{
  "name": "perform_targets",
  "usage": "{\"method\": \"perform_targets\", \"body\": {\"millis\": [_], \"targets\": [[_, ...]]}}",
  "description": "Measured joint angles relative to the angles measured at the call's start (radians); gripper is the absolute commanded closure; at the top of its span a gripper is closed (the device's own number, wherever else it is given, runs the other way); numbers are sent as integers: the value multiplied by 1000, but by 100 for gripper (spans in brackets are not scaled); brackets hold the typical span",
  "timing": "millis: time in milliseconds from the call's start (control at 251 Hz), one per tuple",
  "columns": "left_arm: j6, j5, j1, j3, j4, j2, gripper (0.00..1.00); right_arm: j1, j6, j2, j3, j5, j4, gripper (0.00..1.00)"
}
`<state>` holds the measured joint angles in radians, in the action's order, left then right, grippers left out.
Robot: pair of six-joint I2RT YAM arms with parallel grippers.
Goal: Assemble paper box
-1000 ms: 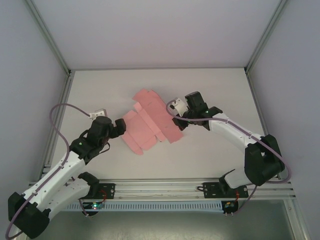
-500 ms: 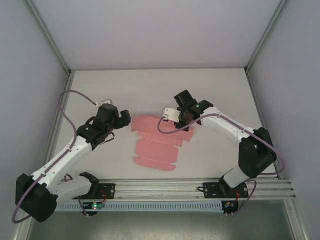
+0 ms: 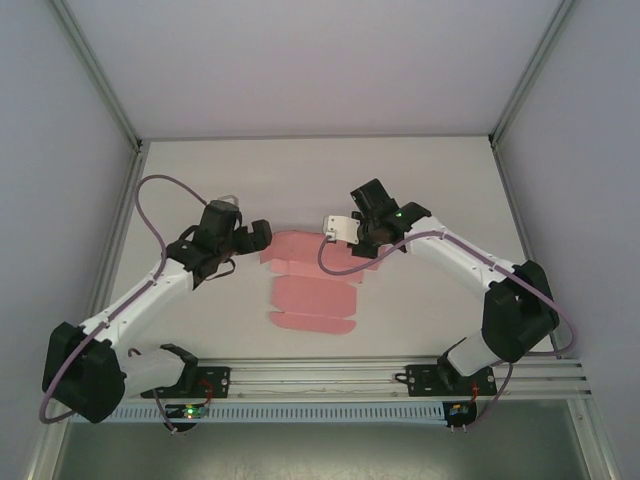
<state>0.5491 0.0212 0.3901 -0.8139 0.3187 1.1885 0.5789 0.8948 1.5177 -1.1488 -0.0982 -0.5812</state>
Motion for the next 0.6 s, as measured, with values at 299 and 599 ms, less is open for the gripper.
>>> {"method": "perform_targets", "body": {"millis": [299, 599], "targets": [[-64, -102, -13, 0, -78, 45, 0, -1, -5, -11, 13, -3, 6, 100], [-126, -260, -12, 3, -137, 84, 0, 0, -23, -11, 13, -5, 43, 100]]}}
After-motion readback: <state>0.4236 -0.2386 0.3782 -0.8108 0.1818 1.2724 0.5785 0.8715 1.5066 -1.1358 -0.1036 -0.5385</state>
